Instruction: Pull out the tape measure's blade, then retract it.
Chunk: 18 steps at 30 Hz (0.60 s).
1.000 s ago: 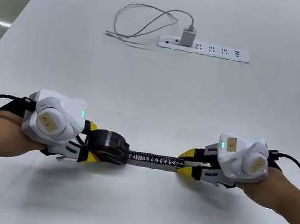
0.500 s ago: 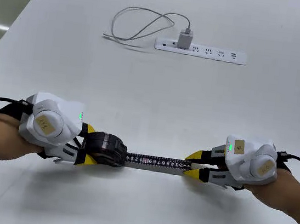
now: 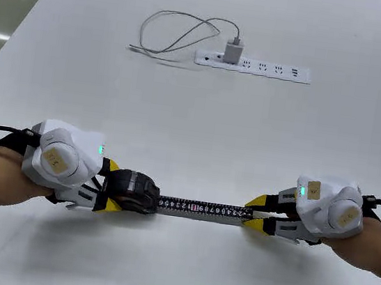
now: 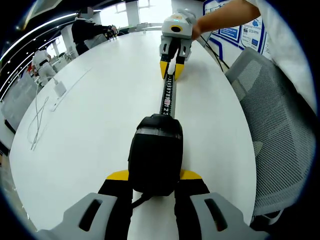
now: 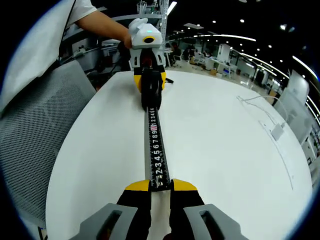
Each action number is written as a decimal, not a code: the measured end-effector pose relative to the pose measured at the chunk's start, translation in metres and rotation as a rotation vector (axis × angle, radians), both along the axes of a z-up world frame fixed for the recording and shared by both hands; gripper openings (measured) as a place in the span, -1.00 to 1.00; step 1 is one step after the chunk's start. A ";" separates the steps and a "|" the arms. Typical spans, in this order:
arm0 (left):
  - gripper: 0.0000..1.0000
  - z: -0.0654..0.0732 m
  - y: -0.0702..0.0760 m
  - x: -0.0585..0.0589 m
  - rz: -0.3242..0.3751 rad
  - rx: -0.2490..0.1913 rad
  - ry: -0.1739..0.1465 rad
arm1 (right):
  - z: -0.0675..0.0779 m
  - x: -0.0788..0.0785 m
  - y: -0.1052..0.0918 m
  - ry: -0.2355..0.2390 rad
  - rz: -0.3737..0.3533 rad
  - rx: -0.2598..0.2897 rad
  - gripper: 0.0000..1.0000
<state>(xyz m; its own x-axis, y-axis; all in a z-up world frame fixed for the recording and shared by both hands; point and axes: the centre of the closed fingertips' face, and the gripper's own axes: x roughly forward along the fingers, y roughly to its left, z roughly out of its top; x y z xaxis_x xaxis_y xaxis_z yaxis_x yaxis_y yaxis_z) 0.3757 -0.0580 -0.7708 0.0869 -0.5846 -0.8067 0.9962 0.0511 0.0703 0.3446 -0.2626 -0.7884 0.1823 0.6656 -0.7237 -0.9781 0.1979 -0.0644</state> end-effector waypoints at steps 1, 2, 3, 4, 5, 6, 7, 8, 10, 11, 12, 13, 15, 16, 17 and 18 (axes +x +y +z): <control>-0.47 0.000 0.000 0.000 0.000 -0.001 0.000 | 0.000 0.000 -0.001 0.000 0.000 -0.003 -0.82; -0.47 0.000 0.000 0.000 0.000 -0.001 0.000 | 0.000 0.000 -0.002 -0.001 0.000 -0.006 -0.82; -0.47 0.000 0.000 0.000 0.001 -0.001 0.000 | 0.000 0.000 -0.004 0.000 -0.002 -0.008 -0.82; -0.47 0.000 0.000 0.000 0.001 -0.001 0.000 | 0.000 0.001 -0.005 0.001 -0.004 -0.008 -0.82; -0.47 0.000 0.000 0.000 0.001 -0.001 0.001 | 0.001 0.001 -0.007 0.005 -0.004 -0.008 -0.82; -0.47 0.000 0.000 0.000 0.002 0.000 0.002 | 0.001 0.001 -0.008 0.006 -0.003 -0.009 -0.82; -0.47 0.000 0.000 0.000 0.002 0.000 0.003 | 0.002 0.001 -0.009 0.005 -0.003 -0.012 -0.82; -0.47 0.000 0.000 0.000 0.001 0.000 0.002 | 0.002 0.001 -0.011 0.006 -0.002 -0.015 -0.82; -0.47 0.000 0.000 0.000 0.002 0.001 0.002 | 0.002 0.000 -0.013 0.009 -0.003 -0.016 -0.82; -0.47 0.000 0.000 0.000 0.001 0.001 0.002 | 0.001 0.000 -0.015 0.011 -0.004 -0.018 -0.82; -0.47 0.000 0.000 -0.001 0.001 0.000 0.001 | 0.001 0.000 -0.016 0.012 -0.002 -0.022 -0.82; -0.47 0.001 0.000 -0.001 0.002 0.000 0.001 | 0.001 0.000 -0.018 0.011 -0.002 -0.024 -0.82; -0.47 0.001 0.000 -0.001 0.001 0.000 0.001 | 0.002 -0.001 -0.021 0.012 -0.004 -0.028 -0.82; -0.47 0.001 0.000 -0.001 0.002 0.001 0.002 | 0.002 -0.001 -0.022 0.012 -0.002 -0.030 -0.82; -0.47 0.001 0.000 -0.001 0.002 0.001 0.002 | 0.002 -0.002 -0.023 0.013 -0.001 -0.031 -0.82; -0.47 0.001 0.000 -0.001 0.001 0.000 0.002 | 0.003 -0.002 -0.025 0.013 -0.002 -0.033 -0.82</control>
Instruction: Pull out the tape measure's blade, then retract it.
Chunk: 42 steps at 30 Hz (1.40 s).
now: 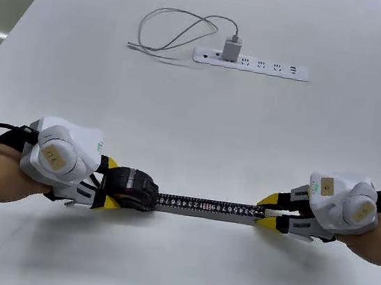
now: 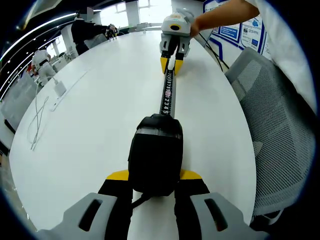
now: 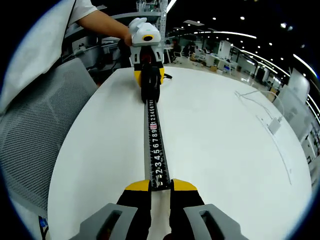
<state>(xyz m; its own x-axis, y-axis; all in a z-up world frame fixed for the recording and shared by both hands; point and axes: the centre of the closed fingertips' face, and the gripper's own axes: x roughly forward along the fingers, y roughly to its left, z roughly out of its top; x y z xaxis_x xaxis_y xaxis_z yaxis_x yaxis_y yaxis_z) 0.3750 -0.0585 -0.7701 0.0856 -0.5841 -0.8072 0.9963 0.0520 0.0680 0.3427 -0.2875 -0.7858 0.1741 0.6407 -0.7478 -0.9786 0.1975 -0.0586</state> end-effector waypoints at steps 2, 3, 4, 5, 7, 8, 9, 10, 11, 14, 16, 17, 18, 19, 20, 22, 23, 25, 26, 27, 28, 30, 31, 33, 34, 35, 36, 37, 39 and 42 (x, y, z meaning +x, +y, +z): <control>-0.47 0.000 0.000 0.000 0.000 0.000 -0.001 | 0.000 -0.001 -0.002 0.003 -0.001 -0.003 -0.82; -0.47 0.000 0.000 0.000 0.000 0.000 -0.001 | -0.001 -0.001 -0.003 0.003 0.000 -0.006 -0.82; -0.47 0.001 0.000 0.000 0.000 0.001 -0.001 | -0.001 -0.001 -0.003 0.006 0.000 -0.008 -0.82; -0.47 0.001 0.000 0.000 0.000 0.002 -0.001 | -0.001 -0.002 -0.004 0.008 0.000 -0.008 -0.82; -0.47 0.001 0.000 -0.001 0.000 0.002 -0.001 | -0.001 -0.002 -0.006 0.008 -0.002 -0.013 -0.82; -0.47 0.001 0.000 0.000 0.000 0.003 -0.001 | -0.001 -0.002 -0.007 0.010 -0.003 -0.013 -0.82; -0.47 0.001 0.000 -0.001 0.000 0.002 -0.001 | -0.001 -0.002 -0.008 0.011 -0.003 -0.014 -0.82; -0.47 0.001 0.000 0.000 -0.001 0.002 -0.001 | -0.001 -0.002 -0.010 0.012 -0.004 -0.016 -0.82; -0.47 0.000 0.000 0.000 -0.001 0.003 0.000 | -0.001 -0.003 -0.011 0.015 -0.006 -0.018 -0.82; -0.47 0.000 0.000 0.000 -0.003 0.004 -0.001 | -0.001 -0.003 -0.015 0.022 -0.012 -0.021 -0.82; -0.47 0.000 0.000 0.000 -0.002 0.004 0.000 | 0.001 -0.004 -0.017 0.021 -0.015 -0.021 -0.82; -0.47 0.000 0.000 0.001 -0.003 0.004 -0.001 | 0.002 -0.004 -0.017 0.022 -0.015 -0.022 -0.82; -0.47 -0.001 0.001 0.001 -0.003 0.003 -0.002 | 0.002 -0.004 -0.018 0.020 -0.014 -0.024 -0.82; -0.47 -0.001 0.001 0.001 -0.002 0.002 -0.001 | 0.000 -0.005 -0.020 0.021 -0.014 -0.028 -0.82; -0.47 -0.001 0.001 0.001 -0.002 0.003 0.000 | 0.001 -0.005 -0.021 0.021 -0.014 -0.032 -0.82; -0.47 -0.001 0.001 0.001 -0.002 0.003 0.000 | 0.002 -0.006 -0.022 0.024 -0.017 -0.032 -0.82; -0.47 -0.001 0.001 0.001 -0.002 0.004 0.000 | 0.003 -0.006 -0.023 0.023 -0.017 -0.035 -0.82; -0.47 -0.001 0.001 0.001 -0.002 0.003 0.000 | 0.003 -0.008 -0.025 0.024 -0.014 -0.044 -0.82; -0.47 -0.001 0.001 0.001 -0.001 0.003 0.000 | 0.003 -0.008 -0.027 0.025 -0.015 -0.047 -0.82; -0.47 -0.001 0.001 0.001 -0.001 0.004 0.000 | 0.004 -0.008 -0.028 0.027 -0.020 -0.047 -0.82; -0.47 -0.002 0.001 0.001 0.000 0.003 0.001 | 0.004 -0.008 -0.029 0.028 -0.022 -0.048 -0.82; -0.47 -0.002 0.001 0.001 0.001 0.003 0.000 | 0.004 -0.009 -0.031 0.029 -0.021 -0.052 -0.82; -0.47 -0.002 0.001 0.001 0.002 0.003 0.001 | 0.004 -0.009 -0.031 0.030 -0.021 -0.053 -0.82; -0.47 -0.002 0.001 0.001 0.002 0.004 0.002 | 0.005 -0.010 -0.033 0.032 -0.022 -0.056 -0.82; -0.47 -0.002 0.001 0.001 0.002 0.004 0.002 | 0.004 -0.010 -0.034 0.032 -0.022 -0.059 -0.82; -0.47 -0.002 0.001 0.001 0.002 0.004 0.002 | 0.004 -0.010 -0.035 0.033 -0.023 -0.061 -0.82; -0.47 -0.002 0.001 0.001 0.003 0.004 0.002 | 0.005 -0.010 -0.037 0.034 -0.025 -0.061 -0.82; -0.47 -0.001 0.001 0.001 0.003 0.005 0.001 | 0.005 -0.010 -0.038 0.034 -0.027 -0.061 -0.82; -0.47 -0.001 0.001 0.000 0.006 0.003 0.002 | 0.004 -0.012 -0.040 0.036 -0.021 -0.070 -0.82; -0.47 -0.001 0.001 0.001 0.007 0.004 0.002 | 0.004 -0.011 -0.047 0.036 -0.027 -0.080 -0.82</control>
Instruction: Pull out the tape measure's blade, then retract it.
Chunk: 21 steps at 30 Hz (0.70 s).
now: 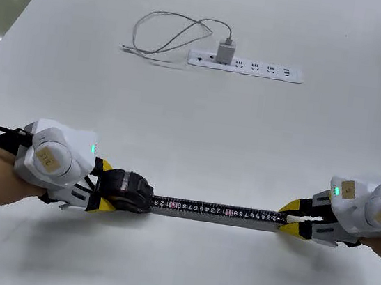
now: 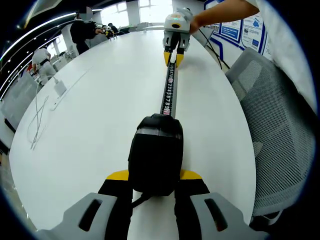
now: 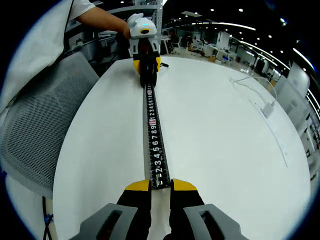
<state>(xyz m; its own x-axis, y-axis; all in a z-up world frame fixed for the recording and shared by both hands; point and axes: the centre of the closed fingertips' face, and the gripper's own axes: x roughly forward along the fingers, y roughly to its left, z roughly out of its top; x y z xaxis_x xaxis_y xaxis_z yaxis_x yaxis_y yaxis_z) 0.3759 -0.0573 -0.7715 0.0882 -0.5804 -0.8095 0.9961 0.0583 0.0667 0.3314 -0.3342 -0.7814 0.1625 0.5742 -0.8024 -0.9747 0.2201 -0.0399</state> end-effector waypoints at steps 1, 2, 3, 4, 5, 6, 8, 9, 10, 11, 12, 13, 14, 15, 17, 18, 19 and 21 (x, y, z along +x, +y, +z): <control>-0.47 0.000 0.000 0.000 0.000 0.000 0.000 | 0.000 0.000 -0.001 0.002 -0.001 -0.001 -0.82; -0.47 0.000 0.000 0.000 0.000 0.000 0.000 | 0.001 0.000 -0.003 0.003 -0.002 -0.002 -0.82; -0.47 0.001 0.000 -0.001 0.001 -0.001 0.001 | 0.000 0.000 -0.005 0.003 -0.005 -0.005 -0.82; -0.47 0.001 -0.001 -0.001 0.000 -0.001 0.000 | -0.001 0.000 -0.007 0.005 -0.007 -0.006 -0.82; -0.47 0.001 -0.001 -0.001 -0.001 -0.001 0.000 | -0.002 0.000 -0.009 0.007 -0.009 -0.008 -0.82; -0.47 0.001 -0.001 -0.001 0.000 0.000 0.000 | -0.002 0.000 -0.009 0.007 -0.011 -0.011 -0.82; -0.47 0.002 -0.001 -0.001 -0.001 0.000 -0.001 | -0.002 -0.001 -0.010 0.011 -0.016 -0.013 -0.82; -0.47 0.002 -0.001 -0.002 0.002 -0.002 0.000 | -0.002 -0.001 -0.009 0.017 -0.023 -0.012 -0.82; -0.46 0.002 -0.002 -0.002 0.006 -0.005 0.003 | -0.002 -0.001 -0.009 0.018 -0.021 -0.018 -0.82; -0.46 0.002 -0.002 -0.002 0.007 -0.009 0.005 | -0.002 0.000 -0.010 0.014 -0.012 -0.026 -0.82; -0.46 0.002 -0.002 -0.001 0.007 -0.010 0.003 | -0.002 0.001 -0.010 0.013 -0.014 -0.027 -0.82; -0.46 0.002 -0.002 -0.001 0.007 -0.011 -0.001 | -0.003 0.001 -0.010 0.020 -0.019 -0.028 -0.81; -0.46 0.002 -0.002 -0.001 0.010 -0.010 0.000 | -0.003 0.000 -0.010 0.023 -0.019 -0.030 -0.81; -0.46 0.002 -0.002 -0.002 0.009 -0.007 -0.002 | -0.006 -0.002 -0.009 0.032 -0.014 -0.040 -0.81; -0.46 0.002 -0.004 -0.002 0.012 -0.006 0.000 | -0.009 -0.004 -0.009 0.033 -0.001 -0.061 -0.81; -0.45 0.002 -0.004 -0.002 0.017 -0.007 0.004 | -0.007 -0.002 -0.011 0.035 -0.011 -0.056 -0.81; -0.45 0.003 -0.004 -0.001 0.018 -0.009 0.005 | -0.007 -0.001 -0.012 0.034 -0.013 -0.053 -0.81; -0.45 0.003 -0.005 -0.001 0.018 -0.014 0.010 | -0.008 -0.001 -0.013 0.040 -0.019 -0.047 -0.81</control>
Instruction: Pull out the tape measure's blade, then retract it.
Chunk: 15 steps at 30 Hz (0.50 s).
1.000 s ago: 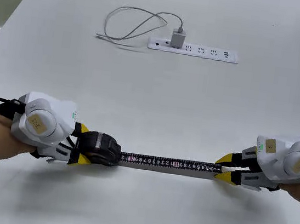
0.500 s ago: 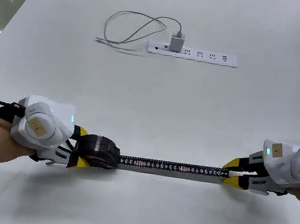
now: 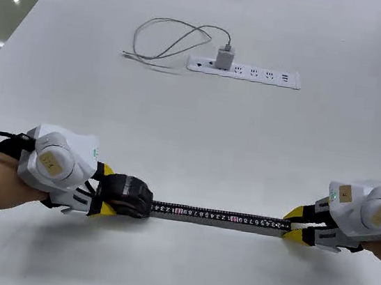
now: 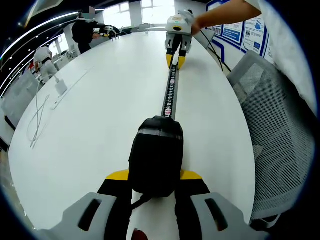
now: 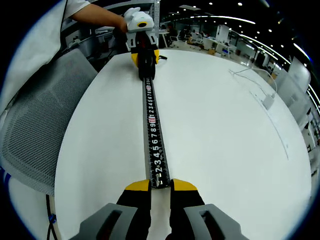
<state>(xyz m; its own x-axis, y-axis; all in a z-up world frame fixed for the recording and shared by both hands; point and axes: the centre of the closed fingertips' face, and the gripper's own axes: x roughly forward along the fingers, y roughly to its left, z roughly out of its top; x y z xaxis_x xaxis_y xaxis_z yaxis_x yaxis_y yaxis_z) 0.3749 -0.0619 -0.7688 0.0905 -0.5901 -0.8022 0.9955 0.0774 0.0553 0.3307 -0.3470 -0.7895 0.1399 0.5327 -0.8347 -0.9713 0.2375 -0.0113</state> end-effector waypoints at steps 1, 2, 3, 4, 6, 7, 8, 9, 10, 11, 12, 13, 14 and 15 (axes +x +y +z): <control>-0.45 0.000 0.000 0.000 0.000 0.001 0.000 | 0.000 0.000 0.001 0.001 -0.001 0.000 -0.81; -0.45 0.000 0.000 0.000 0.001 0.004 -0.002 | 0.000 0.000 0.001 0.001 0.002 -0.002 -0.81; -0.45 0.000 0.000 0.001 0.002 0.005 -0.003 | 0.000 0.000 0.001 0.001 0.003 -0.004 -0.80; -0.45 0.000 0.000 0.001 0.005 0.005 -0.004 | 0.000 0.000 0.001 0.004 0.001 -0.004 -0.80; -0.45 0.000 0.001 0.001 0.001 0.008 -0.008 | 0.000 0.000 0.002 0.008 0.000 -0.005 -0.80; -0.45 -0.001 0.001 0.001 0.003 0.008 -0.005 | 0.001 0.000 0.001 0.009 0.002 -0.007 -0.80; -0.45 -0.001 0.001 0.001 0.006 0.008 -0.006 | 0.001 -0.001 0.002 0.009 0.005 -0.009 -0.80; -0.44 -0.001 0.001 0.001 0.006 0.006 -0.008 | 0.001 -0.001 0.003 0.010 0.005 -0.011 -0.79; -0.44 -0.001 0.001 0.001 0.015 -0.003 -0.003 | 0.002 -0.001 0.003 0.016 0.002 -0.013 -0.79; -0.44 -0.001 0.001 0.002 0.025 -0.013 0.006 | 0.002 -0.001 0.003 0.022 -0.002 -0.014 -0.79; -0.44 -0.001 0.001 0.001 0.022 -0.013 0.005 | 0.001 -0.001 0.003 0.024 0.001 -0.019 -0.79; -0.44 -0.001 0.000 0.001 0.020 -0.014 0.003 | 0.001 -0.001 0.003 0.022 0.007 -0.024 -0.79; -0.44 0.000 0.000 0.000 0.018 -0.014 0.004 | 0.001 -0.001 0.003 0.022 0.009 -0.026 -0.78; -0.44 0.000 -0.001 0.000 0.017 -0.013 0.004 | 0.001 -0.001 0.003 0.023 0.008 -0.024 -0.78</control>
